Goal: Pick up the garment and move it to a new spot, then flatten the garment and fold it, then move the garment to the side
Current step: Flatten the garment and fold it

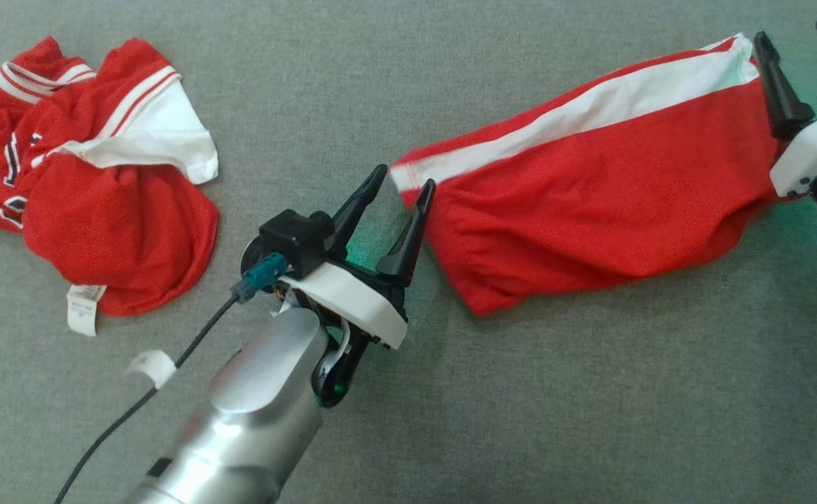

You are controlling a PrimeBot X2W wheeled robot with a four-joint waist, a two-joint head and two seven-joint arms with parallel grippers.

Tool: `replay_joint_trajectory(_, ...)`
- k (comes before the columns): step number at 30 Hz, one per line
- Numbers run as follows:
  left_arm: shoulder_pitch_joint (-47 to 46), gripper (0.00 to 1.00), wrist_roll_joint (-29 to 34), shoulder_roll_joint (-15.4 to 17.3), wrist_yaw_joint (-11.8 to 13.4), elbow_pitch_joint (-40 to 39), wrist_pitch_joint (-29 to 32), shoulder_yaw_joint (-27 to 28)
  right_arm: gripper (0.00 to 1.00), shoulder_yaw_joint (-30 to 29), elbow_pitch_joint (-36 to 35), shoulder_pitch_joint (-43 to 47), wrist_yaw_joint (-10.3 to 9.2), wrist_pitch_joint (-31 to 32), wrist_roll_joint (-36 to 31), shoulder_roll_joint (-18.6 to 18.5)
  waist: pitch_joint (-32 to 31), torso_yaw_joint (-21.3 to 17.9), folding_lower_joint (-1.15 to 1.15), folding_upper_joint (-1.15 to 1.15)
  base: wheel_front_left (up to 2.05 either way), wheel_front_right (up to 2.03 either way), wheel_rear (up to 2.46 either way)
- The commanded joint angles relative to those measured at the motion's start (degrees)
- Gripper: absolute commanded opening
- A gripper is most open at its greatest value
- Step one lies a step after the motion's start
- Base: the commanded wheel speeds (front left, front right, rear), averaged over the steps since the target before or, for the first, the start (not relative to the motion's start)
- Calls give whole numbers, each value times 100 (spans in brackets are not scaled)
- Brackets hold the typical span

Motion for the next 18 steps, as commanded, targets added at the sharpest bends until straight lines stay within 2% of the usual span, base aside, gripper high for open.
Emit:
replay_joint_trajectory(1,-47,100,0,31,64,-128,-77,156,100,48,-92,93,-5,-117,110,-85,-81,-7,0,0,0,0,0)
replay_joint_trajectory(4,146,100,300,30,419,-353,-91,350,100,73,-68,396,-5,-330,517,-103,-236,-15,0,0,0,0,0)
replay_joint_trajectory(8,700,100,1200,29,1182,-1175,-93,845,100,43,-109,862,-5,-502,940,-180,-385,2,0,0,0,0,0)
replay_joint_trajectory(9,1083,100,1613,29,1487,-1655,-94,1051,100,20,-108,1052,-5,-538,1119,-209,-439,51,0,0,0,0,0)
replay_joint_trajectory(10,1270,100,1790,28,1619,-1909,-94,1132,100,15,-95,1121,-5,-549,1184,-237,-459,90,0,0,0,0,0)
replay_joint_trajectory(14,1937,100,2372,28,1978,-2750,-94,1191,100,5,102,1242,-5,-518,1360,-355,-514,314,0,0,0,0,0)
replay_joint_trajectory(18,2378,100,2752,28,2119,-3232,-94,1062,100,-21,527,1238,-5,-282,1517,-435,-508,582,0,0,0,0,0)
